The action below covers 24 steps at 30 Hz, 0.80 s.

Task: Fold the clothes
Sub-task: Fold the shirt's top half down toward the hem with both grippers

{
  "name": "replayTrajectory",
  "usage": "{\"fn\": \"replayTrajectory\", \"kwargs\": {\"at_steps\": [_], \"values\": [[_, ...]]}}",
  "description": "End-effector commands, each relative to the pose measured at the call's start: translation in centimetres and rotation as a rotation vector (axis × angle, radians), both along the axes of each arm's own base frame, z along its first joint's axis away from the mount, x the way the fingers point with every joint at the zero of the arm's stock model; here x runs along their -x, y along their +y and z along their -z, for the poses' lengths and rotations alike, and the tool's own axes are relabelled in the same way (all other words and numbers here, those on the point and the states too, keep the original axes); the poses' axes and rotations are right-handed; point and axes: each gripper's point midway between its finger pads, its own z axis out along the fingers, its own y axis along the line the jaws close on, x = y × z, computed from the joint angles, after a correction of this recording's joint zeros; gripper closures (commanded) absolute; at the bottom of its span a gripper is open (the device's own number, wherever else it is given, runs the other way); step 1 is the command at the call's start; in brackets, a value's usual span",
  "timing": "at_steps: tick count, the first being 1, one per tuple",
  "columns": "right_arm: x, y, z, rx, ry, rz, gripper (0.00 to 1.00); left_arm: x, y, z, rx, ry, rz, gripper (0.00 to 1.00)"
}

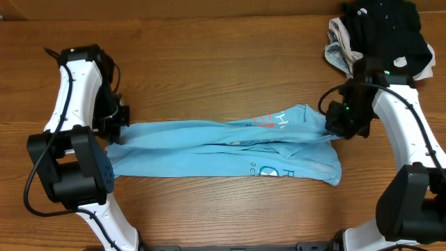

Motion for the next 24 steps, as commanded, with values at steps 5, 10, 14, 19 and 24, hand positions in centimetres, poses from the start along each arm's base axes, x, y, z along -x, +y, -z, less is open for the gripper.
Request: {"fn": "replayTrajectory", "kwargs": {"at_steps": [5,10,14,19,24], "values": [[1.8,-0.3,1.3,0.005,0.035,0.02,0.88,1.9,0.0,2.1,0.01,0.073,0.015,0.96],[2.4,-0.2,1.8,0.0,0.054,0.021,0.83,2.5,-0.1,2.9,0.012,0.088,0.017,0.92],[3.0,-0.2,1.7,-0.002,0.081,0.025,0.46,2.3,0.1,3.0,0.008,0.081,0.017,0.39],[3.5,-0.1,1.7,-0.002,0.099,0.025,0.12,1.6,0.4,3.3,-0.008,0.047,0.021,0.0],[2.2,-0.3,1.9,0.004,0.046,0.024,0.03,-1.4,-0.2,4.0,0.032,-0.081,-0.01,0.0]]}}
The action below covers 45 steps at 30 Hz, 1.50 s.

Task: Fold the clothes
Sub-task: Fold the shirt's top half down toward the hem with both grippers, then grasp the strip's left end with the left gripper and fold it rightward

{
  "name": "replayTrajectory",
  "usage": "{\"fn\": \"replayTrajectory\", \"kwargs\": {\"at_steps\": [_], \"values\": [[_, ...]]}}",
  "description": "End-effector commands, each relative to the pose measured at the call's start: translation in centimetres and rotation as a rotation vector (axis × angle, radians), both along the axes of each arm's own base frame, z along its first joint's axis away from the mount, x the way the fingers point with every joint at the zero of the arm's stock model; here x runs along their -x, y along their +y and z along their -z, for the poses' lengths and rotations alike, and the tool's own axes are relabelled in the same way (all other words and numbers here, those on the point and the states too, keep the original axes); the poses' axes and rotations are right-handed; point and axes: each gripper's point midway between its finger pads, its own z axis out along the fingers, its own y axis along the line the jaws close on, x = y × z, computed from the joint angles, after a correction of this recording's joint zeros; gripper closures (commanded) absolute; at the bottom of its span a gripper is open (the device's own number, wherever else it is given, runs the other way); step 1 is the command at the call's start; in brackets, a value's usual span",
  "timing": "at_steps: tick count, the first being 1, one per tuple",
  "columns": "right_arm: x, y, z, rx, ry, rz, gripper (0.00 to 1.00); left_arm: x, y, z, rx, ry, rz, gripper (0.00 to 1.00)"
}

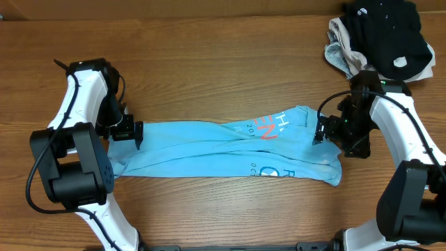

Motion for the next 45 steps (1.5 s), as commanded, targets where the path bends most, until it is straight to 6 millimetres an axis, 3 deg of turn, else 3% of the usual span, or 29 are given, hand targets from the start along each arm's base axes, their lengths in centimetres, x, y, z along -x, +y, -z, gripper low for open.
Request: {"fn": "replayTrajectory", "kwargs": {"at_steps": [1,7,10,15,26,29,33,39,41,43,44,45], "values": [[-0.9,-0.3,-0.4,0.012,-0.062,0.002,0.03,-1.8,-0.7,0.4,0.067,-0.073,-0.024,0.0],[-2.0,-0.3,1.2,0.013,-0.127,-0.022,0.0,-7.0,-2.7,0.7,0.211,-0.296,0.028,0.0],[-2.4,-0.3,1.6,0.014,-0.147,-0.026,0.0,-8.0,-2.8,0.8,0.224,-0.337,0.053,0.0],[-3.5,-0.4,1.6,0.018,-0.192,-0.026,0.0,-8.0,-2.0,0.8,0.224,-0.342,0.069,0.0],[-4.0,-0.1,2.4,-0.003,-0.228,-0.025,0.0,-2.2,0.6,1.1,0.246,-0.15,-0.024,0.05],[-4.0,-0.1,2.4,-0.003,-0.225,-0.025,0.0,-0.5,0.8,2.1,0.257,-0.105,-0.058,0.05],[-3.7,0.0,2.4,-0.005,-0.212,-0.025,0.0,2.3,2.9,4.4,0.14,-0.027,-0.149,0.01],[-3.5,0.0,2.4,-0.005,-0.206,-0.025,0.0,3.1,3.1,6.6,0.171,-0.058,-0.2,0.02],[-3.4,0.0,2.4,-0.006,-0.202,-0.025,0.0,3.0,3.1,6.7,0.17,-0.065,-0.199,0.08],[-3.4,0.0,2.4,-0.006,-0.2,-0.023,0.03,2.9,3.1,6.9,0.17,-0.07,-0.205,0.22],[-3.4,0.0,2.4,-0.005,-0.199,-0.012,0.04,2.9,3.0,7.0,0.17,-0.072,-0.215,0.32],[-3.5,0.0,2.4,-0.004,-0.201,0.01,0.07,2.7,2.8,7.2,0.169,-0.08,-0.232,0.5]]}}
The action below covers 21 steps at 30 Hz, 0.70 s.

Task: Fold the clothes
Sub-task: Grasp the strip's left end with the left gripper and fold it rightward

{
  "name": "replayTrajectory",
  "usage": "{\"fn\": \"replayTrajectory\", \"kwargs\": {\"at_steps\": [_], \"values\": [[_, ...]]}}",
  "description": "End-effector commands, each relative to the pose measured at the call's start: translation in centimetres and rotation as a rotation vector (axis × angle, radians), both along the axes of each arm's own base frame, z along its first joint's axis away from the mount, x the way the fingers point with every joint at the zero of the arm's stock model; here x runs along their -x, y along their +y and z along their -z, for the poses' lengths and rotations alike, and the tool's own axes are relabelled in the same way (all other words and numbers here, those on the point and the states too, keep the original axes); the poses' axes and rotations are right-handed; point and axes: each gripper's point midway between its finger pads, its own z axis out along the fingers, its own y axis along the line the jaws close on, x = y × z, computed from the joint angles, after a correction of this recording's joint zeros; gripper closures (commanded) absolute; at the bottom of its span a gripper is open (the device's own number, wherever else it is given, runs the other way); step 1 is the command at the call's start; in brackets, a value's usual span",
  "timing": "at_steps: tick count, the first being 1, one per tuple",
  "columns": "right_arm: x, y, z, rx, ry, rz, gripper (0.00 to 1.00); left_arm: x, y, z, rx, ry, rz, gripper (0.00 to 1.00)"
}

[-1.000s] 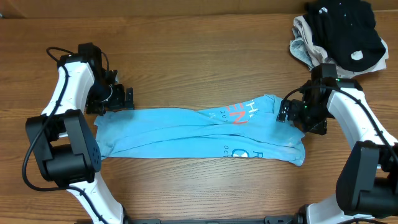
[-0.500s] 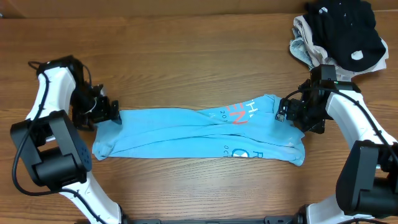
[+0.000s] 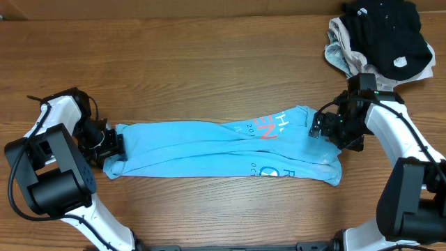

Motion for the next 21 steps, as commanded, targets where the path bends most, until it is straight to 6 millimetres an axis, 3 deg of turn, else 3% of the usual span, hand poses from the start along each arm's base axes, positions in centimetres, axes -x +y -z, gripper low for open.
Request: {"fn": "replayTrajectory", "kwargs": {"at_steps": [1,2,5,8,12,14,18,21], "values": [[-0.2,0.0,-0.6,-0.008,-0.023,0.041,0.09,0.0,-1.0,1.5,0.036,-0.012,-0.044,0.61],[-0.4,0.0,-0.7,-0.009,-0.028,0.057,0.09,-0.1,-1.2,1.8,0.038,-0.021,-0.05,0.73],[-0.9,0.3,-1.0,-0.025,-0.044,0.069,0.1,-0.6,-1.7,2.9,0.028,-0.057,-0.045,0.96],[-1.3,0.3,-1.3,-0.027,-0.054,0.068,0.1,-1.5,-1.8,3.5,0.012,-0.098,-0.03,0.96],[-1.6,0.2,-1.6,-0.027,-0.065,0.068,0.1,-4.0,-0.5,3.2,-0.028,-0.187,-0.026,0.96],[-1.7,0.3,-1.7,-0.03,-0.068,0.068,0.1,-5.4,0.9,2.0,-0.072,-0.213,-0.029,0.96],[-1.6,0.3,-1.7,-0.032,-0.056,0.097,0.11,-8.1,5.1,-2.8,-0.2,-0.246,0.013,0.96],[-1.5,0.3,-1.9,-0.034,-0.049,0.101,0.11,-9.9,6.2,-5.8,-0.23,-0.29,0.076,0.96]]}}
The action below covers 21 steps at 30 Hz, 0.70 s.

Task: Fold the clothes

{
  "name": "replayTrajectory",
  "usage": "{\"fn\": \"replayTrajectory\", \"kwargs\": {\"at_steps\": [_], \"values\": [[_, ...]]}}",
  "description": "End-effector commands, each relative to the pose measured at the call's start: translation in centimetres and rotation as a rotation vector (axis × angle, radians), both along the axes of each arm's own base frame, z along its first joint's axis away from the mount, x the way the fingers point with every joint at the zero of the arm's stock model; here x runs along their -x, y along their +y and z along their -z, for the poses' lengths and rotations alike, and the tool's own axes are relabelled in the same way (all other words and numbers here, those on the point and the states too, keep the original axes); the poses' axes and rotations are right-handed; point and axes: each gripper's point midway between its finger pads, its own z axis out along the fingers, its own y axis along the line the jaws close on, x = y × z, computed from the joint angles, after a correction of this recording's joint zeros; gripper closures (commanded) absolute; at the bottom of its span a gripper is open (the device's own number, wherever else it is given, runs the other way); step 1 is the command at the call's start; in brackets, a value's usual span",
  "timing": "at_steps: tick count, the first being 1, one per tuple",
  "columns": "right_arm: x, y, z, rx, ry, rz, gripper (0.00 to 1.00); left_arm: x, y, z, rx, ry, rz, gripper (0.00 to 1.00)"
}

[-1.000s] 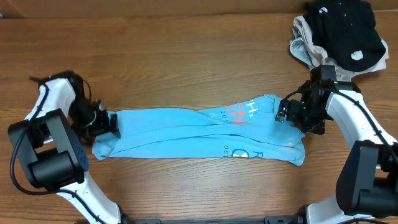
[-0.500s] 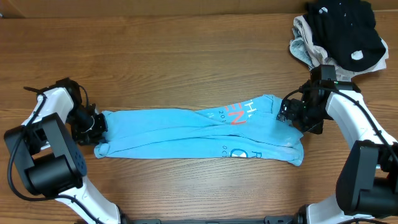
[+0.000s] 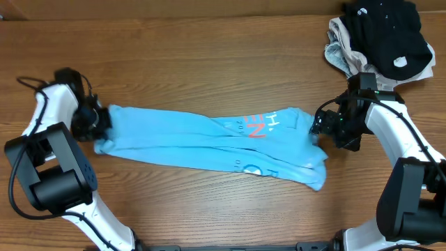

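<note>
A light blue T-shirt [image 3: 188, 143] with orange and white print lies folded into a long band across the table, slanting down to the right. My left gripper [image 3: 99, 124] is at the band's left end, shut on the cloth there. At the upper right corner of the band, my right gripper [image 3: 318, 128] is shut on the fabric. The fingers of both grippers are mostly hidden by the wrists and the cloth.
A pile of other clothes sits at the back right corner: a black garment [image 3: 385, 28] on top of a grey-white one [image 3: 341, 50]. The wooden table [image 3: 209, 63] runs to the frame edges.
My left gripper has moved up and slightly left with the shirt's left end. The band now slants, and its lower right corner has drawn in to the left. The right gripper has barely moved.
Both grippers were first at the ends of the stretched blue band. The left then sat further right on the cloth and the right shifted inward. Later the left was low at the left end, and now it holds that end higher.
</note>
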Motion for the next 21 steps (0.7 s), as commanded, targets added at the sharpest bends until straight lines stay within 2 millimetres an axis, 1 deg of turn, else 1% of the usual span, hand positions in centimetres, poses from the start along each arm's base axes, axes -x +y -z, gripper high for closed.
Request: {"fn": "replayTrajectory", "kwargs": {"at_steps": [1,4,6,8,10,14,17,21], "values": [[-1.2,-0.1,-1.8,-0.005,-0.05,0.025,0.12,-3.1,3.4,-4.7,-0.123,-0.079,0.072,0.96],[-1.1,0.0,-2.6,-0.01,-0.037,0.028,0.12,-4.2,3.6,-7.4,-0.135,-0.109,0.085,0.96],[-1.2,0.0,-3.3,-0.01,-0.033,0.03,0.11,-4.6,3.1,-8.9,-0.129,-0.12,0.098,0.96],[-1.4,0.0,-4.1,-0.01,-0.037,0.03,0.1,-4.9,1.9,-10.1,-0.089,-0.131,0.131,0.96],[-1.9,-0.1,-5.0,-0.009,-0.047,0.032,0.1,-5.0,0.4,-10.8,-0.052,-0.134,0.153,0.96],[-2.7,-0.2,-6.6,-0.007,-0.071,0.04,0.09,-4.8,-2.8,-10.6,-0.022,-0.096,0.223,0.96],[-2.9,-0.2,-7.0,-0.008,-0.076,0.048,0.07,-4.8,-6.5,-10.6,0.023,-0.077,0.329,0.96],[-2.7,-0.2,-7.0,-0.008,-0.071,0.048,0.07,-5.1,-11.3,-10.6,0.067,-0.08,0.456,0.96]]}}
